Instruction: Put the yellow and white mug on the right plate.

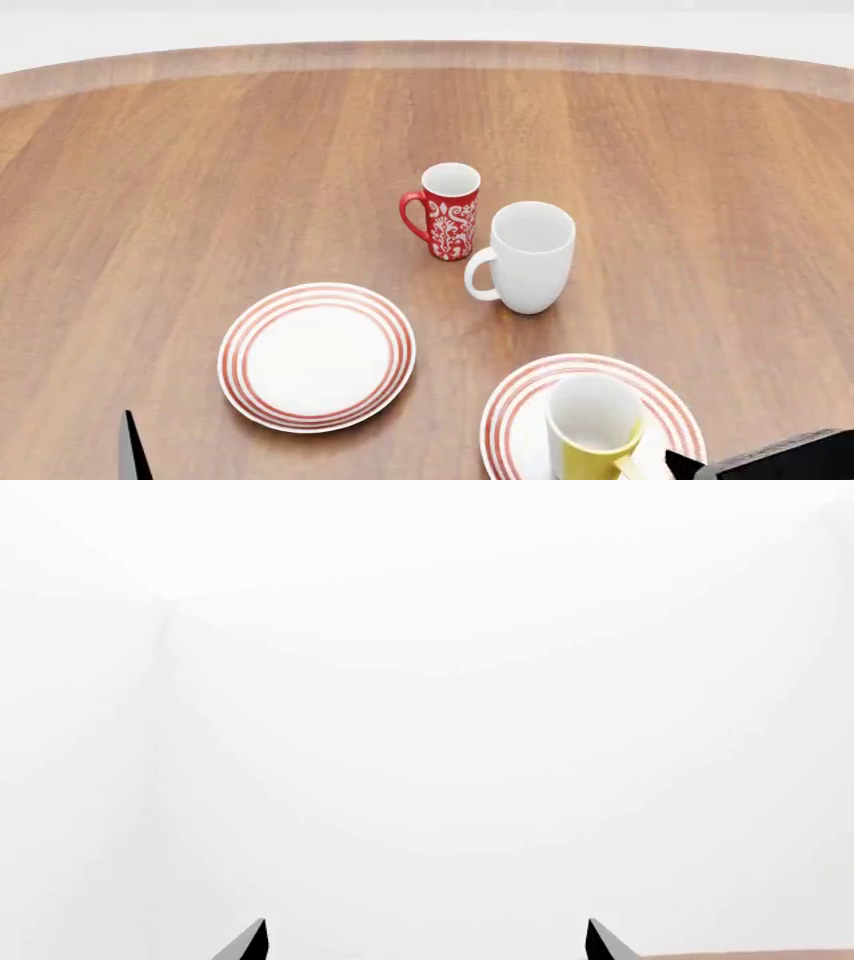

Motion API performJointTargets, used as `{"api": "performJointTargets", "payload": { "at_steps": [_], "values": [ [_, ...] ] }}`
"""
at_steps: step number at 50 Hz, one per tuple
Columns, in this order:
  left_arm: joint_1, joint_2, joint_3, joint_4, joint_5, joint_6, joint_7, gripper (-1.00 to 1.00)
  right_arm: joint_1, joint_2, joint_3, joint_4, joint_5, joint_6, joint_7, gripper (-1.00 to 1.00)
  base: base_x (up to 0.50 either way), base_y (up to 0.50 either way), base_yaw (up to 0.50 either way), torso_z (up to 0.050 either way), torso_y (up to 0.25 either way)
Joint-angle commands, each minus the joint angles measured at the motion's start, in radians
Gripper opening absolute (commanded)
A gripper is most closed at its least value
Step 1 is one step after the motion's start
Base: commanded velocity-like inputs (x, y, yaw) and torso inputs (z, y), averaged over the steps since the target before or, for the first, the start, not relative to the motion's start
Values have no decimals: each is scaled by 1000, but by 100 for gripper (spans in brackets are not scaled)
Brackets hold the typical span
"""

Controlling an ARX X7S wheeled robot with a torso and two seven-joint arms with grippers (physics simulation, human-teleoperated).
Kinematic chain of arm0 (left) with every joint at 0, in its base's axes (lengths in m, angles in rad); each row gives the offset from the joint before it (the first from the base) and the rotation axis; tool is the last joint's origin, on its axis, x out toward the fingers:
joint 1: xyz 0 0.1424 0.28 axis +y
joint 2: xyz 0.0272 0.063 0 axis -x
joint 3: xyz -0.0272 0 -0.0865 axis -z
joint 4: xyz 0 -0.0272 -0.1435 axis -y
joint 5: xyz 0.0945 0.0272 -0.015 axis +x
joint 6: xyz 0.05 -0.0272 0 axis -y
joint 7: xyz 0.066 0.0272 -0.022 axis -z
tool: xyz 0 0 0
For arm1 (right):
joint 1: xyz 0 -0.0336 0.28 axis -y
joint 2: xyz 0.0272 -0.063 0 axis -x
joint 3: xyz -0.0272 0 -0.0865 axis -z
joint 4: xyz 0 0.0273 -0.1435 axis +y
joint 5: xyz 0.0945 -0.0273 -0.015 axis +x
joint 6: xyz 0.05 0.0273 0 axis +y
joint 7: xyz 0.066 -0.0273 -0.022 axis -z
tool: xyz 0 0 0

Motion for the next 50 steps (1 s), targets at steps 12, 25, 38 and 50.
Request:
{"api": "performJointTargets", "payload": {
  "at_steps": [12, 25, 38, 50],
  "values": [
    [0, -2, -46, 9, -22, -16, 11, 100, -151, -434, 48, 207, -385, -720, 43, 100, 0, 0, 0, 0, 0],
    [-4, -56, -142, -103, 55, 124, -77, 100, -105, -569, 139, 464, -489, -1276, 17, 100, 0, 0, 0, 0, 0],
    [-62, -95, -341, -74, 105, 89, -219, 100, 81, -596, 286, 488, -614, -1412, 202, 100, 0, 0, 0, 0, 0],
    [-114, -122, -494, 13, 143, 36, -306, 100, 178, -596, 365, 403, -655, -1463, 321, 100, 0, 0, 0, 0, 0]
  ]
}}
